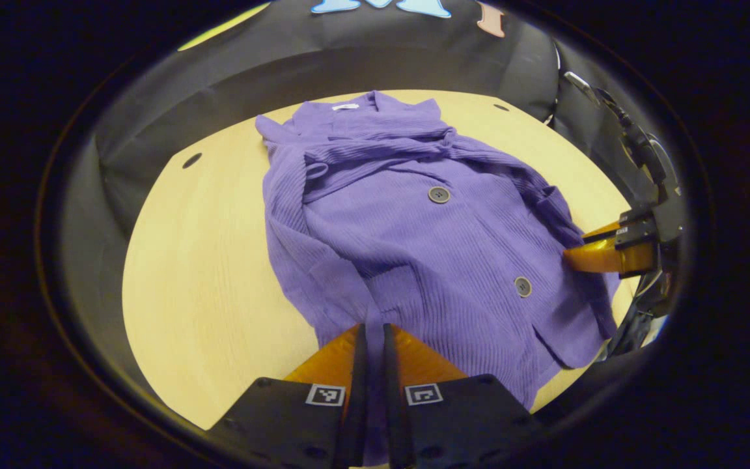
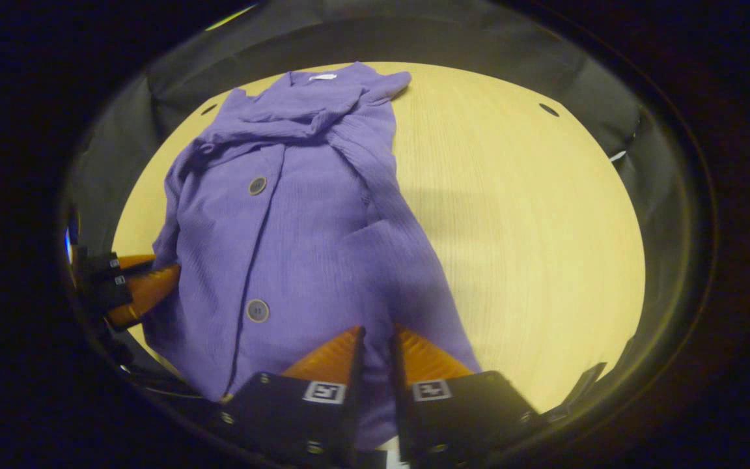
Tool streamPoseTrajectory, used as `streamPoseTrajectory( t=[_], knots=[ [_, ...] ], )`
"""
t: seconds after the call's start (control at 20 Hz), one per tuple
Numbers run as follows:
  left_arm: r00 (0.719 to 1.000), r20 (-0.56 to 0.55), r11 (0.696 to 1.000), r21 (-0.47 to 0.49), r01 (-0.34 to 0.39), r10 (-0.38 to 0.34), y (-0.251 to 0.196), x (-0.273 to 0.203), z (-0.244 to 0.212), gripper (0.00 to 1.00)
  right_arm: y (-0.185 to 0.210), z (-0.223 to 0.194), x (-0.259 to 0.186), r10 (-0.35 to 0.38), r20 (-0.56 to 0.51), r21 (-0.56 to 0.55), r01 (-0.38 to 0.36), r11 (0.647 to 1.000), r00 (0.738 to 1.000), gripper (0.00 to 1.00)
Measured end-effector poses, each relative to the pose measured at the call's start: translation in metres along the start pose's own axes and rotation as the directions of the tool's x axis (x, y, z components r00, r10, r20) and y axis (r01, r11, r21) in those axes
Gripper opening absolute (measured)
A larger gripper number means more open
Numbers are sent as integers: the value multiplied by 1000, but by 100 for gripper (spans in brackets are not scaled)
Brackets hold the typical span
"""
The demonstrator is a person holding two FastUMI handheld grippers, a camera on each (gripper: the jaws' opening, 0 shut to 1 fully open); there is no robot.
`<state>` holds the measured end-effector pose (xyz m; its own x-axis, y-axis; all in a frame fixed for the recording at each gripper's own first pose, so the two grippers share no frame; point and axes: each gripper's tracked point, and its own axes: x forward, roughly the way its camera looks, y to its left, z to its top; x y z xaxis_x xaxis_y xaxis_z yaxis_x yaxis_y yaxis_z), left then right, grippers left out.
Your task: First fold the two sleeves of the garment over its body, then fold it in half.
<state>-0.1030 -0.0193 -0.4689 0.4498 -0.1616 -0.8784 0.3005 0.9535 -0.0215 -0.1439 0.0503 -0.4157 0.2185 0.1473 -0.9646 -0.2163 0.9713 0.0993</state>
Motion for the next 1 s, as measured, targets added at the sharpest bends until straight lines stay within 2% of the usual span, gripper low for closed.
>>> streamPoseTrajectory(
  t=[0.05,0.15,0.35,0.55,1.0],
  knots=[
    [1000,8,1000,-21,7,-7,0,-2,3,18,1,-1,0,3,-9,13,-2,1000,1000,12],
    [1000,21,996,-87,14,-13,2,-3,7,7,2,1,1,13,7,15,-13,1000,1000,1],
    [999,36,994,-107,14,-11,5,-3,8,6,2,4,-3,17,21,53,-18,998,1000,0],
    [997,70,986,-165,28,-17,8,-12,19,6,9,20,-15,63,59,128,-70,989,996,0],
    [981,195,982,-186,18,19,29,-24,91,6,18,102,-41,126,183,166,-157,974,975,0]
  ],
)
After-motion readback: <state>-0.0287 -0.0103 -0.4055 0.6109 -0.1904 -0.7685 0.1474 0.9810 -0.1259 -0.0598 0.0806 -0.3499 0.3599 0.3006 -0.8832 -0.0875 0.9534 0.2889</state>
